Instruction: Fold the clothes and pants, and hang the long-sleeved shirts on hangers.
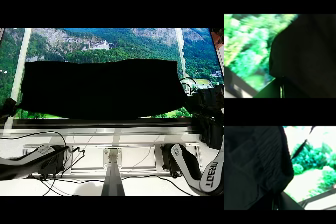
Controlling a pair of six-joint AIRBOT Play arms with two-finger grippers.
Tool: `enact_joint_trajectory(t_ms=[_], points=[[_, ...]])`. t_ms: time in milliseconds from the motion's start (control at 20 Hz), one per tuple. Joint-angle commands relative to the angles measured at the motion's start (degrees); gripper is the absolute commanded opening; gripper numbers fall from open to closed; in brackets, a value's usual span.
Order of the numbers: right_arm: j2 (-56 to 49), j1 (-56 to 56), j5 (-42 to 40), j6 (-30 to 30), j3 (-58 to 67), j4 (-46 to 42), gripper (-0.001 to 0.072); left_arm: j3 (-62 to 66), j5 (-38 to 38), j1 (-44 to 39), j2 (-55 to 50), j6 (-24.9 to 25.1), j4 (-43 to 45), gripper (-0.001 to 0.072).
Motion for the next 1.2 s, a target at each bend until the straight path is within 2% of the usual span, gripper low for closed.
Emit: enact_joint_trajectory(t_ms=[0,200,350,750,1050,1150], points=[[6.2,0.0,4.9,2.3,2.7,-3.9,0.0027,0.8,-3.2,0.6,6.7,1.5,-1.4,0.0007],[12.3,0.0,7.6,4.8,5.9,-9.6,0.0027,0.8,-3.3,1.1,15.0,3.0,-0.8,0.0007],[15.6,0.0,12.7,5.6,9.2,-13.6,0.0027,0.8,-4.2,1.4,19.0,2.9,1.1,0.0007],[20.0,0.0,17.5,5.8,16.4,-17.6,0.0027,0.8,-3.7,1.5,20.8,2.9,3.5,0.0007],[17.2,0.0,10.3,9.9,16.5,-14.1,0.0026,0.9,9.9,-2.1,19.1,2.2,2.0,0.0003],[13.9,0.0,7.5,10.4,16.5,-11.8,0.0026,1.6,13.4,-6.4,16.5,-1.2,2.0,0.0003]])
